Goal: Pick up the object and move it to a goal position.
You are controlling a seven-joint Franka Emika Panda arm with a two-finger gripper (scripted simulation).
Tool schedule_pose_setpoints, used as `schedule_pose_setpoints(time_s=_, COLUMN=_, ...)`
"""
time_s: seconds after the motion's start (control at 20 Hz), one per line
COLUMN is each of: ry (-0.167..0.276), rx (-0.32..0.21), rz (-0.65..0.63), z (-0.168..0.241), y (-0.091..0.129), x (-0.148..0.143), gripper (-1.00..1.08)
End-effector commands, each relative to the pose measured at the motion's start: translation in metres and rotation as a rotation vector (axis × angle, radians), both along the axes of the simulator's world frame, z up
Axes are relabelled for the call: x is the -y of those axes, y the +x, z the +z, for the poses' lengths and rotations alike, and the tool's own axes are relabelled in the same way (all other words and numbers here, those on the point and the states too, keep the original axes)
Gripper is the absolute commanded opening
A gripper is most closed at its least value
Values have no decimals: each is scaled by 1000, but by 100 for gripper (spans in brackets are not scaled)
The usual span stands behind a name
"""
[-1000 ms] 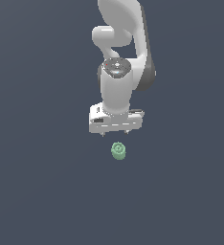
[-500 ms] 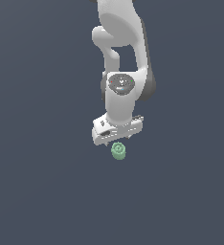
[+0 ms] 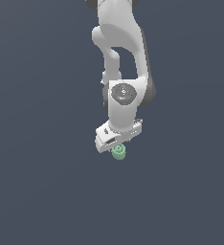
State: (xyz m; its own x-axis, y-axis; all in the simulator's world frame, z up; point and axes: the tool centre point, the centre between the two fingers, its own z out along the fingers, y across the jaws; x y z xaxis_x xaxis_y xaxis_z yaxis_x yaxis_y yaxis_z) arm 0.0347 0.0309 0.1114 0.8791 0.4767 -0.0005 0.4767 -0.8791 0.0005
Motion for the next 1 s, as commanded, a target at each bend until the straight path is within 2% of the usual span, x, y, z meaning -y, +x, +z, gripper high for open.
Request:
schedule_pose_setpoints(time_s=0.0, ry=1, rx=0, rz=17, z=-2, y=1, x=-1, gripper=100)
schedule_pose_setpoints(time_s=0.3, ry=1, rx=0, rz=15, z=-6, y=1, x=-1, gripper=100)
schedule_pose_setpoints(time_s=0.7, ry=1, rx=0, rz=19, z=-44, y=0, x=-1, gripper=100)
schedule_pose_setpoints(time_s=0.95, ry=1, rx=0, rz=20, z=-53, y=1, x=-1, gripper=100)
